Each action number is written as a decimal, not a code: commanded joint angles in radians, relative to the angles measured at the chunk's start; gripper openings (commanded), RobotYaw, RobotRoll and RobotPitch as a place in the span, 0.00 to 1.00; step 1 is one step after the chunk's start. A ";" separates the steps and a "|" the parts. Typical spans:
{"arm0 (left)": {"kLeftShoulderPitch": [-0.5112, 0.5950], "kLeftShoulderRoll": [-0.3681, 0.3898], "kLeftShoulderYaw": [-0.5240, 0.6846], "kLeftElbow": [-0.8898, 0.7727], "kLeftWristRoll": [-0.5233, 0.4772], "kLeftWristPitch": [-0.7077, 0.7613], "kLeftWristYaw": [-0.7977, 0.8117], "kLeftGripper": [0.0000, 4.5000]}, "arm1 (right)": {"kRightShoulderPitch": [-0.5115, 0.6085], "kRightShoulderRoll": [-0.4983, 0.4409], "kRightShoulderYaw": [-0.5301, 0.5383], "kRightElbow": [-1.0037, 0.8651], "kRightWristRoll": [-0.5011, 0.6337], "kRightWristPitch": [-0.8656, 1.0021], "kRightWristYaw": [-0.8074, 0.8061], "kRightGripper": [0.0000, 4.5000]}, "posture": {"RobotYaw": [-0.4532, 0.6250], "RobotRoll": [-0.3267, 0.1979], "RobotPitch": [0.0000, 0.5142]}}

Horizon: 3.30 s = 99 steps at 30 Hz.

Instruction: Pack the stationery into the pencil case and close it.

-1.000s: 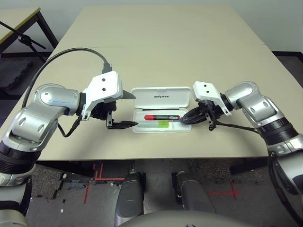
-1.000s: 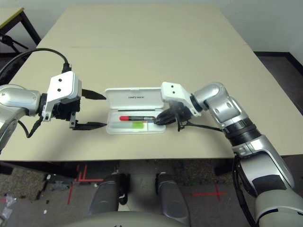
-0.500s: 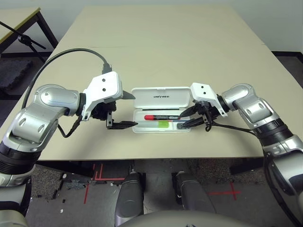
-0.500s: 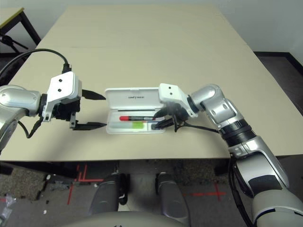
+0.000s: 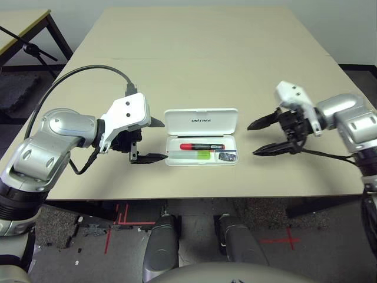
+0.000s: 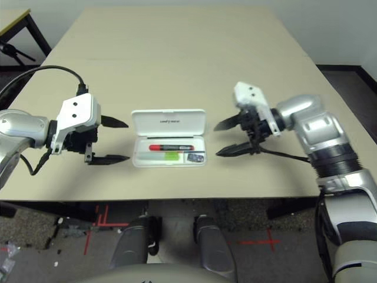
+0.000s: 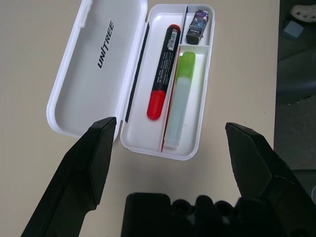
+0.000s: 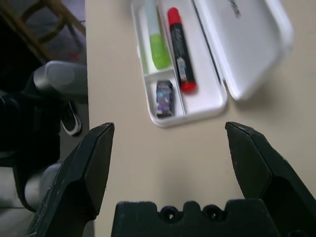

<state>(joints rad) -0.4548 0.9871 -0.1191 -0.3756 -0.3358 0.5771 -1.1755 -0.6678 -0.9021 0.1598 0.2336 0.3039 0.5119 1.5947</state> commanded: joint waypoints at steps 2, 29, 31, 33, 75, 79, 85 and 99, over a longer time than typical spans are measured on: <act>0.010 0.010 0.004 0.018 0.008 -0.013 -0.005 1.00 | 0.055 -0.054 -0.067 -0.005 0.031 0.027 -0.011 1.00 | 0.41 0.62 0.23; -0.152 -0.275 -0.030 0.584 0.345 -0.159 0.356 0.01 | 0.097 -0.038 -0.085 -0.029 0.041 0.018 -0.089 1.00 | 0.40 0.62 0.19; -0.149 -0.302 -0.039 0.592 0.354 -0.177 0.361 0.01 | 0.097 -0.038 -0.084 -0.028 0.039 0.016 -0.088 1.00 | 0.40 0.62 0.19; -0.150 -0.334 -0.040 0.592 0.350 -0.182 0.366 0.01 | 0.100 -0.040 -0.083 -0.030 0.038 0.014 -0.088 1.00 | 0.39 0.62 0.20; -0.064 -0.377 -0.289 0.367 0.384 -0.295 0.124 0.01 | 0.115 -0.016 -0.049 -0.042 -0.002 -0.017 -0.127 1.00 | 0.38 0.62 0.20; -0.045 -0.337 -0.336 0.350 0.415 -0.284 0.069 0.01 | 0.122 -0.016 -0.048 -0.049 -0.001 -0.014 -0.130 1.00 | 0.38 0.62 0.21; -0.034 -0.327 -0.351 0.342 0.432 -0.278 0.061 0.01 | 0.126 -0.008 -0.046 -0.048 -0.004 -0.020 -0.138 1.00 | 0.38 0.62 0.22; -0.083 -0.526 0.094 0.424 0.161 -0.313 0.345 0.81 | 0.017 0.252 -0.217 0.268 -0.019 -0.298 -0.517 1.00 | 0.39 0.62 0.21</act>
<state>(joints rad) -0.5249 0.4713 -0.0740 0.0244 -0.1401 0.2755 -0.8709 -0.6349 -0.6654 -0.0178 0.4534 0.2847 0.2608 1.1340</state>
